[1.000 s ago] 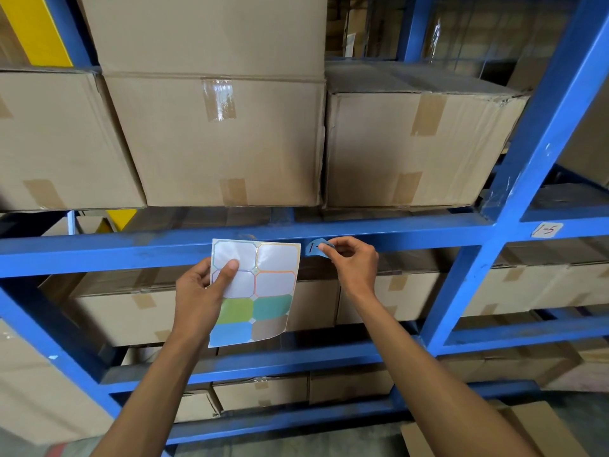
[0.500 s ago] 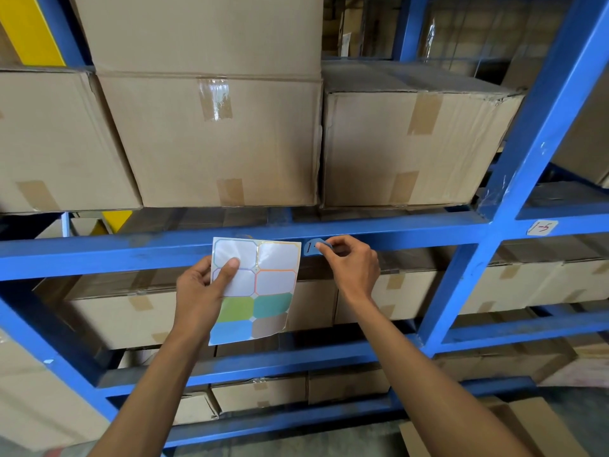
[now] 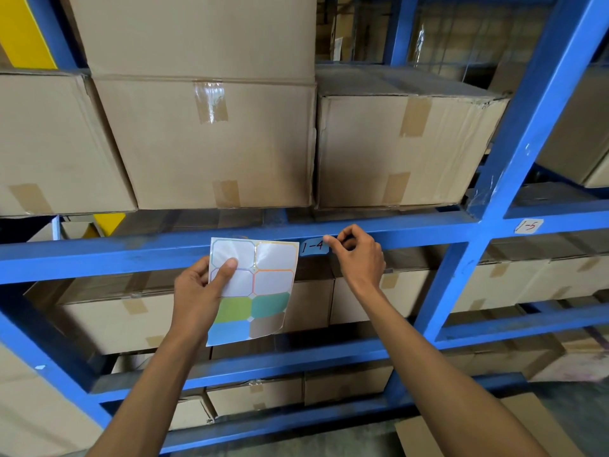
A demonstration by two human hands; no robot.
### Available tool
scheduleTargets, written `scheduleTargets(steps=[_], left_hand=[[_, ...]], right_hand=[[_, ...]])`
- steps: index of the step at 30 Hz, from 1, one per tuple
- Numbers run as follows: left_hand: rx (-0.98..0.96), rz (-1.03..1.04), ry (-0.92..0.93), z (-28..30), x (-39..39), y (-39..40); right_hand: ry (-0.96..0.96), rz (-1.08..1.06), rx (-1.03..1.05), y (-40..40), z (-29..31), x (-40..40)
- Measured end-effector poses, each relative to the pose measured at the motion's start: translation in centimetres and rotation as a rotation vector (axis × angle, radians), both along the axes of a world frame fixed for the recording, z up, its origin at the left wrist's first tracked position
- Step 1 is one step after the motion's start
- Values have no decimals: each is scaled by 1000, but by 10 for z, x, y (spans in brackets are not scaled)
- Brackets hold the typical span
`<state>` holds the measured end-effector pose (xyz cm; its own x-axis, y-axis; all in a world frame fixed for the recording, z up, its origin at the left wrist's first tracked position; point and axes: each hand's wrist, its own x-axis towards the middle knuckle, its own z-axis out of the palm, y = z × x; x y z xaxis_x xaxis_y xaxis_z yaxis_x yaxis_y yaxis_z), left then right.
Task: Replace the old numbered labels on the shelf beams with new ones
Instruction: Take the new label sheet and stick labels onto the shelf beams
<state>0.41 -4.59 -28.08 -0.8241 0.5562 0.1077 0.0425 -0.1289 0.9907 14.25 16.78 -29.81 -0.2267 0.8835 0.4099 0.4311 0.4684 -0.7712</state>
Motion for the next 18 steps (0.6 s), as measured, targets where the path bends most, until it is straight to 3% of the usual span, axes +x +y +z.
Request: scheduleTargets(steps=[9,18], left_hand=[[9,-12,-11,3,-1,0],[21,7,-4,5,-5,-6]], right_hand=[[-124,6,84,6,-21,7],[-98,32,250,-9,-12,-8]])
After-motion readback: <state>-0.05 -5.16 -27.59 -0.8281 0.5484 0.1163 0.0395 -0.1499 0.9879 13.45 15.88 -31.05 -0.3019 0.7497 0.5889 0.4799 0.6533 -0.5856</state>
